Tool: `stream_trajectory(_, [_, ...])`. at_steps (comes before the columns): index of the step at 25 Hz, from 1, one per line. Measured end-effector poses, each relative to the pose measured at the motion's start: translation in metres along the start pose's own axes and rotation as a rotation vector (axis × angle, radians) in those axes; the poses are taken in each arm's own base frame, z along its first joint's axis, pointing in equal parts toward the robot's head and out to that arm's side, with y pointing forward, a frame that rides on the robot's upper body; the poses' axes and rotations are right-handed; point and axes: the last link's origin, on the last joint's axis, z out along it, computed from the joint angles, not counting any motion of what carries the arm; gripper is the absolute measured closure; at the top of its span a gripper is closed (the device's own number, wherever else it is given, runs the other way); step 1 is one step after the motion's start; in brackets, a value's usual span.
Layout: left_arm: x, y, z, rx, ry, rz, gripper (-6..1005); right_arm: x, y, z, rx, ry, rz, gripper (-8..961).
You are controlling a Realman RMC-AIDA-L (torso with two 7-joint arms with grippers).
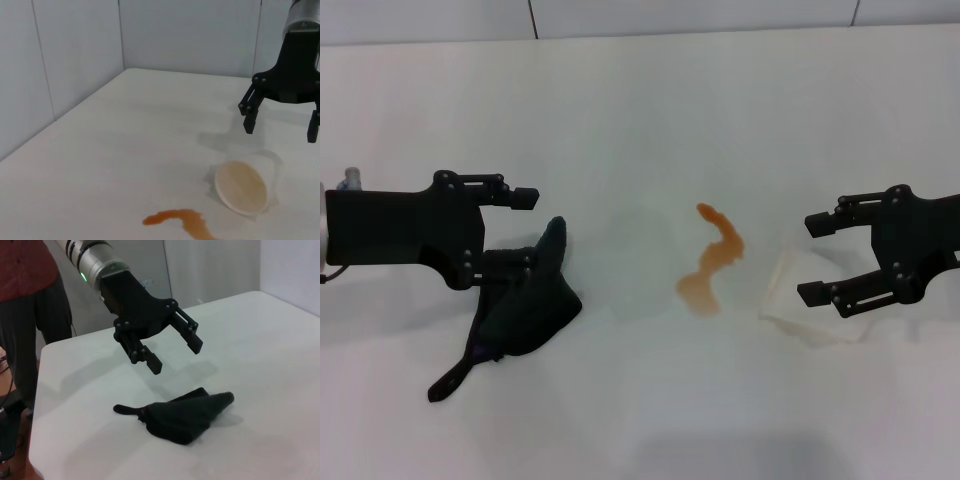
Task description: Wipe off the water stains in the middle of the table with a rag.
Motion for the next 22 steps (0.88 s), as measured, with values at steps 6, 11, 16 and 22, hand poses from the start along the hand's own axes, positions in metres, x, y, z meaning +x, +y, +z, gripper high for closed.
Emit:
stream_trajectory(6, [-0.0004,0.0002,-0.0001,0.0,0.0,-0.001,266,-0.0001,0.0002,0.0,-0.001,-0.001,0.0,111])
stream_trajectory(11, [-0.0005,0.0003,-0.0002,0.0,0.0,-0.002,266,-0.0001,0.0002,0.0,-0.002,-0.001,0.0,111])
stream_trajectory(16, [-0.0005,0.0002,-0.0002,0.001,0.0,-0.002,266,-0.0002,-0.0002,-0.0002,0.001,-0.001,0.0,112])
stream_trajectory(22, [-0.0006,-0.0003,-0.0002,0.005,-0.001,-0.002,266,-0.0002,-0.0004,-0.0003,0.003,-0.001,0.0,112])
